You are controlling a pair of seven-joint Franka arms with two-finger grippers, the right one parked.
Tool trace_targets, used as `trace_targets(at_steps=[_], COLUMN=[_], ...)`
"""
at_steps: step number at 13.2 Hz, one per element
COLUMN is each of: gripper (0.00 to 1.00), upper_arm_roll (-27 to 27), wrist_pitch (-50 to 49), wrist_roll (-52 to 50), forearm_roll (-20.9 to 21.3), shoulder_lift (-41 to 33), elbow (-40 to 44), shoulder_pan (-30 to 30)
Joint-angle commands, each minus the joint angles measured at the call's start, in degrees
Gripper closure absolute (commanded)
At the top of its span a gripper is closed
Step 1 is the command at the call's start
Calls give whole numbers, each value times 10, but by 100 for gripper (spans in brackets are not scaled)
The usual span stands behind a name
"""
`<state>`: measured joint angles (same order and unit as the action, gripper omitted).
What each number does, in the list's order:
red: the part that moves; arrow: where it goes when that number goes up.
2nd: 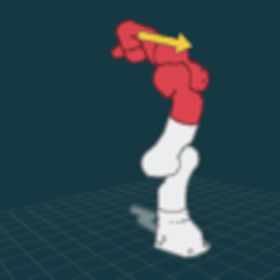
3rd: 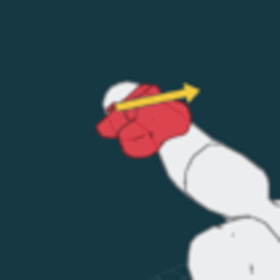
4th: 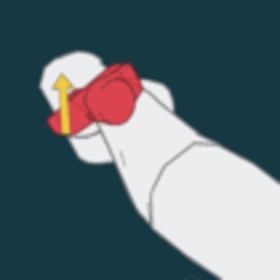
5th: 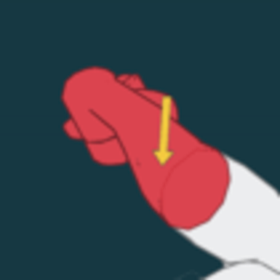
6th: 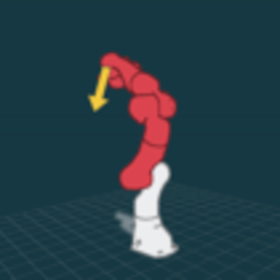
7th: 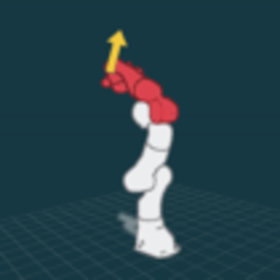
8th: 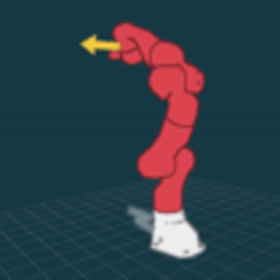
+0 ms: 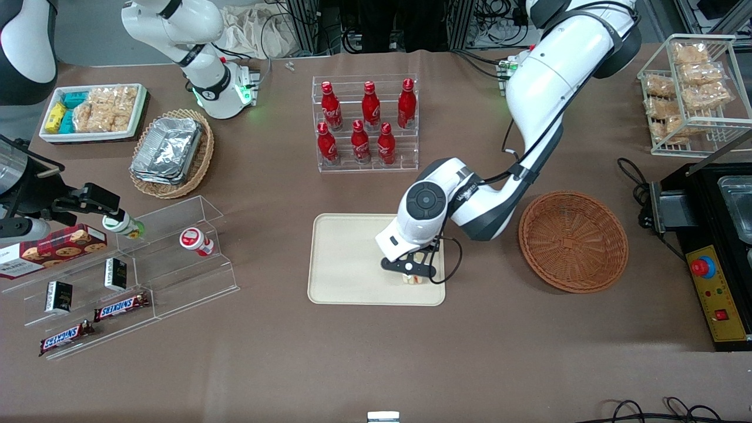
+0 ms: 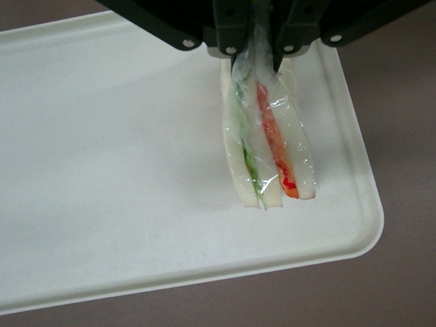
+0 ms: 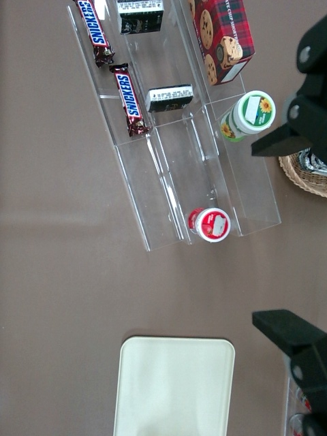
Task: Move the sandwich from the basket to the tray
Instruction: 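Lower the sandwich onto the tray and open the left gripper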
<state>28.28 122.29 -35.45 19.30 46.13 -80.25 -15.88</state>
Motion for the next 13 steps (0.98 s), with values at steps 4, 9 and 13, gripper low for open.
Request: trace_targets(at_steps=[4, 9, 13], gripper=[74, 0, 0], upper_arm_roll=[3, 3, 5], wrist_pitch=[29, 18, -79], wrist_roll=[-8, -43, -43], forearm_roll=[10, 12, 6], shoulder_lift=[33, 13, -66], elbow=[-4, -2, -3], shoulder_pan=[1, 8, 51])
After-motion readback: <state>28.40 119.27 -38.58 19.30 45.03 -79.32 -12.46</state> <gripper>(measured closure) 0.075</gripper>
